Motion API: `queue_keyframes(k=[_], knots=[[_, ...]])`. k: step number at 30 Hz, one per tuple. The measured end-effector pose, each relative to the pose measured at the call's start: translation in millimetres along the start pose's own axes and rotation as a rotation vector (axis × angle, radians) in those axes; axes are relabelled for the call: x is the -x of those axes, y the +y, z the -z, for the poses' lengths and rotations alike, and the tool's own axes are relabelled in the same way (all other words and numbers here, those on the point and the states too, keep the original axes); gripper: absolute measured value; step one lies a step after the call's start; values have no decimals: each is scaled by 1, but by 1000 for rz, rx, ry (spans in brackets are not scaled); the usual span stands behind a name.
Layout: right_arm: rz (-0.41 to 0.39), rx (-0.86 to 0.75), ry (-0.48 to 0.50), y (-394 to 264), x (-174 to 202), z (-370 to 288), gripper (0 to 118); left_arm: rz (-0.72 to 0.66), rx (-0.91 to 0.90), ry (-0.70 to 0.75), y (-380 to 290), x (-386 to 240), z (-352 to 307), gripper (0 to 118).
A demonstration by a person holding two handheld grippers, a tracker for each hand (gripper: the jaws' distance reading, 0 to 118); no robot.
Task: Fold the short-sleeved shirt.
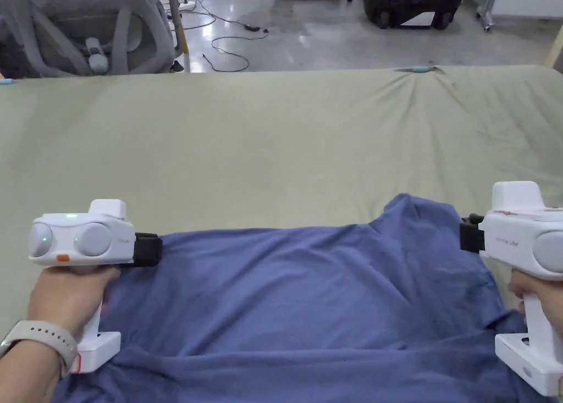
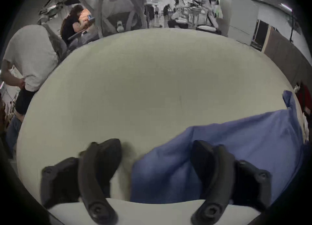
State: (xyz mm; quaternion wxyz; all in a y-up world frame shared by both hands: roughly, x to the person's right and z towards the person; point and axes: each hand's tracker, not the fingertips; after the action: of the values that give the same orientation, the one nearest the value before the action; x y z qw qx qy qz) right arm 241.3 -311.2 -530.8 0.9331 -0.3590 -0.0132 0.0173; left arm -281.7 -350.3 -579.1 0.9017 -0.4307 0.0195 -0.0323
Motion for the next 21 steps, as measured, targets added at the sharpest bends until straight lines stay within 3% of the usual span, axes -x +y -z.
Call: queue_keyframes(k=[1,2,3,4,6,7,9,10,11,12,13,16,18,21], knots=[[15,3,8,3,-2,10,95,4,16,-67,3,1,-8,44],[29,31,17,5,-4,24,118,2,14,-85,4,1,-17,11],[35,69,26,6,-5,38,118,24,-3,-77,4,-2,-25,4],[32,51,18,7,-6,46,106,37,-20,-99,3,-4,-33,4],[28,101,16,11,-2,71,98,59,-65,-65,1,-9,-49,4],[22,155,15,10,1,79,86,66,-81,-64,0,-12,-55,4],[15,247,33,5,9,78,81,65,-90,-67,-1,-14,-66,4],[9,175,-2,6,11,67,81,65,-93,-68,-2,-14,-70,4],[10,167,5,9,13,58,73,65,-95,-70,-2,-14,-71,4],[17,146,7,9,14,50,44,63,-99,-70,-3,-14,-75,4],[32,127,29,9,13,40,1,60,-104,-69,-4,-15,-79,4],[64,133,61,14,0,7,0,34,-147,-70,-9,-13,-101,4],[43,38,34,12,-4,-24,0,17,-180,-78,-13,-9,-127,4],[50,-54,76,10,-15,-88,0,7,-226,-116,-30,-2,-179,4]])
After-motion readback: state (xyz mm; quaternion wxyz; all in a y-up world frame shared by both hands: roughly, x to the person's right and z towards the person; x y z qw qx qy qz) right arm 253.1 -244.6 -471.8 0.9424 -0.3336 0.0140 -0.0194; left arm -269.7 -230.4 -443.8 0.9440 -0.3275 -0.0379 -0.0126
